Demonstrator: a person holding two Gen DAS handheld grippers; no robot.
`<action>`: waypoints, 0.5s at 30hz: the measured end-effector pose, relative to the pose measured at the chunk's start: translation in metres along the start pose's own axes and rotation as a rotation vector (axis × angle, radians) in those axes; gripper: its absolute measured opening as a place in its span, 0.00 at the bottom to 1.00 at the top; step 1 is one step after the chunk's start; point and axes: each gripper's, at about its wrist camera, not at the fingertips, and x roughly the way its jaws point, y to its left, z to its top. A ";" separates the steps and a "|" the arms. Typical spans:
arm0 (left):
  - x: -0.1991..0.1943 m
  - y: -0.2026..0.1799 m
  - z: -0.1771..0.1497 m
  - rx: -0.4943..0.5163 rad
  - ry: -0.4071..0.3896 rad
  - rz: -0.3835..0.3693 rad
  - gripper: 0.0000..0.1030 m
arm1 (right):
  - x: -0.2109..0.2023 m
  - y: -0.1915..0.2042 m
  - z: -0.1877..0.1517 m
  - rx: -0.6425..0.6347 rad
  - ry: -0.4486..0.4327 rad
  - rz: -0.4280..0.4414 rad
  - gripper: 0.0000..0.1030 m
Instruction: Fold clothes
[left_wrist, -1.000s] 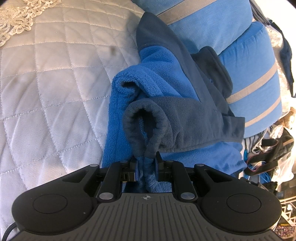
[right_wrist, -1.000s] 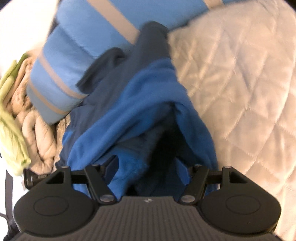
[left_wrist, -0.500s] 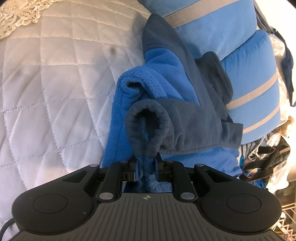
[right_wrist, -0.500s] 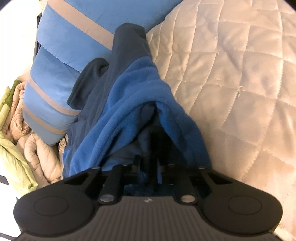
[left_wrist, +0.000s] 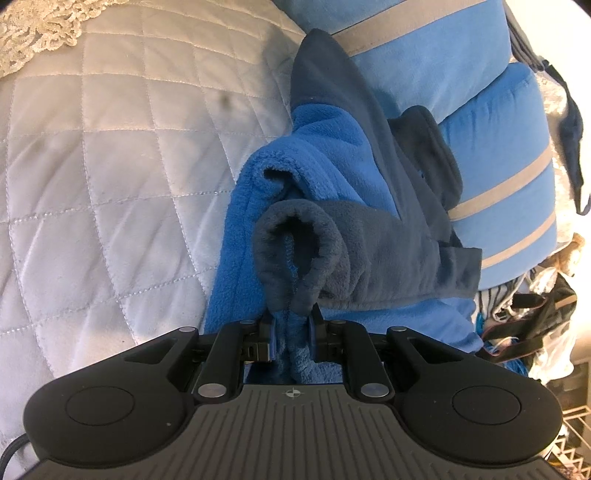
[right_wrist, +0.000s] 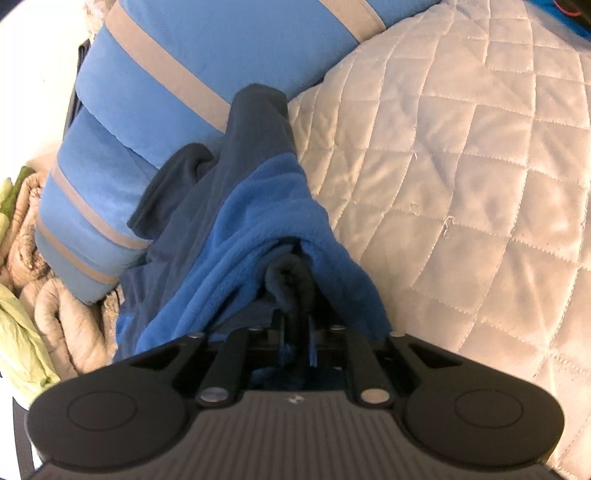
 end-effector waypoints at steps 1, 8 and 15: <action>-0.001 0.000 0.000 0.005 0.001 -0.003 0.17 | 0.002 0.001 -0.001 -0.013 0.012 -0.009 0.14; -0.021 -0.008 -0.003 0.082 0.032 -0.012 0.38 | -0.022 0.015 -0.001 -0.150 -0.016 -0.067 0.70; -0.050 -0.047 0.004 0.208 0.006 0.023 0.42 | -0.054 0.014 0.012 -0.223 -0.133 -0.109 0.80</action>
